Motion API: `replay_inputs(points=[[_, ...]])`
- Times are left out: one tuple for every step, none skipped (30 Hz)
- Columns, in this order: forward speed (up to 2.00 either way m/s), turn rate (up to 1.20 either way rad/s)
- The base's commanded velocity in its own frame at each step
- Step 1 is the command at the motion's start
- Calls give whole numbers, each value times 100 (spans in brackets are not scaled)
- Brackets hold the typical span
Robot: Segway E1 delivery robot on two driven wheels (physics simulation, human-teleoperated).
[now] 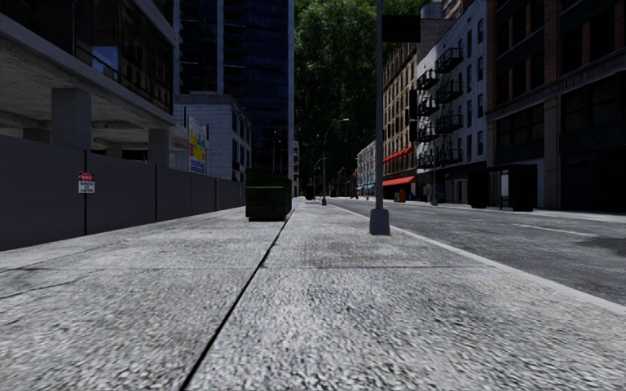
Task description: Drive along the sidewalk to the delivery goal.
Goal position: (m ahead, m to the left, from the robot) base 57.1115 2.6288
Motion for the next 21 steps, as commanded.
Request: replay_inputs(points=[[200, 0], [200, 0], [200, 0], [200, 0], [200, 0], [200, 0], [200, 0], [200, 0], [200, 0], [200, 0], [200, 0], [200, 0], [200, 0], [200, 0], [200, 0], [200, 0], [200, 0], [200, 0], [200, 0], [200, 0], [200, 0]])
